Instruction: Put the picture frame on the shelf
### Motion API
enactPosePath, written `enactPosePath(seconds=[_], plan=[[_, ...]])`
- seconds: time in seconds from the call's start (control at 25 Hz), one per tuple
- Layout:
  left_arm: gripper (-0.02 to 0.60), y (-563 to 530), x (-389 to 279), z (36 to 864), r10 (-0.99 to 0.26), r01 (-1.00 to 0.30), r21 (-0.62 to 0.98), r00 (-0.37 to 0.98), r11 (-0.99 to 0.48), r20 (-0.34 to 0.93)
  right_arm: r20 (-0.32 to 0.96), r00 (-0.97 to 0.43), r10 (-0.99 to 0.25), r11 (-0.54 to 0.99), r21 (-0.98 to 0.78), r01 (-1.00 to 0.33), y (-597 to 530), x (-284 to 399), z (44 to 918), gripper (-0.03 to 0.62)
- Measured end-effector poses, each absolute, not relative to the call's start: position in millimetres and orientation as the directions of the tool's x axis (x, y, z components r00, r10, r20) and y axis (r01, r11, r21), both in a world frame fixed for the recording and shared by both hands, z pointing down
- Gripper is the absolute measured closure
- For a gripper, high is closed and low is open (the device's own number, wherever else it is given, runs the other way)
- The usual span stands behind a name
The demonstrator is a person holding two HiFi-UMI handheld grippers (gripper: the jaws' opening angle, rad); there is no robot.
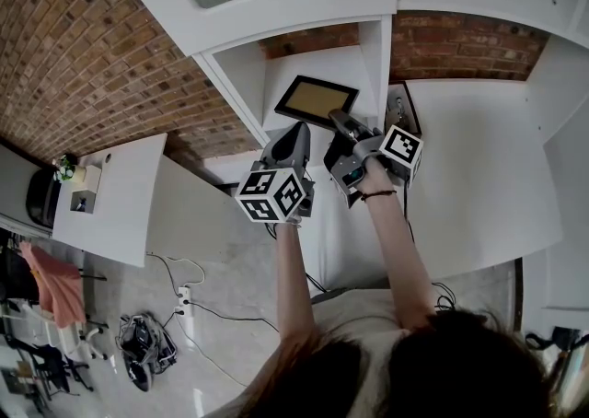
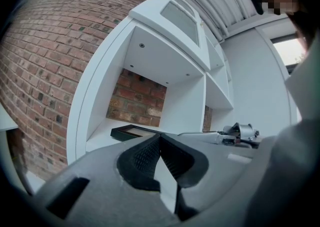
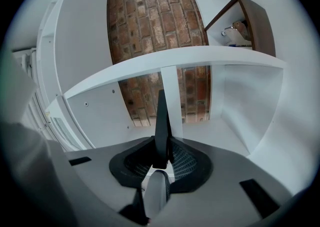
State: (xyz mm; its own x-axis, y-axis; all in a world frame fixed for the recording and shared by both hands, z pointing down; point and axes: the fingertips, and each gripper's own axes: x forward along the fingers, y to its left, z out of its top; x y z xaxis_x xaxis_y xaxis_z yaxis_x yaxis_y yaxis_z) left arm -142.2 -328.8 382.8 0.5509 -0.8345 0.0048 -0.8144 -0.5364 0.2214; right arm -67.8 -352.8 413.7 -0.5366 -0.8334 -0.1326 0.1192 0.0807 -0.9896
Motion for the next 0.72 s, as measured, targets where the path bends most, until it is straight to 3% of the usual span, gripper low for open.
enactPosePath(seconds=[0.72], plan=[[0.571,-321.0,-146.4,384.9,-0.839,-0.819,0.226,0.544,-0.528,0.010,-0.143,-0.552,-0.821,0.076,-0.987,0.142,-348.5,-71.9,415.5,0.508]])
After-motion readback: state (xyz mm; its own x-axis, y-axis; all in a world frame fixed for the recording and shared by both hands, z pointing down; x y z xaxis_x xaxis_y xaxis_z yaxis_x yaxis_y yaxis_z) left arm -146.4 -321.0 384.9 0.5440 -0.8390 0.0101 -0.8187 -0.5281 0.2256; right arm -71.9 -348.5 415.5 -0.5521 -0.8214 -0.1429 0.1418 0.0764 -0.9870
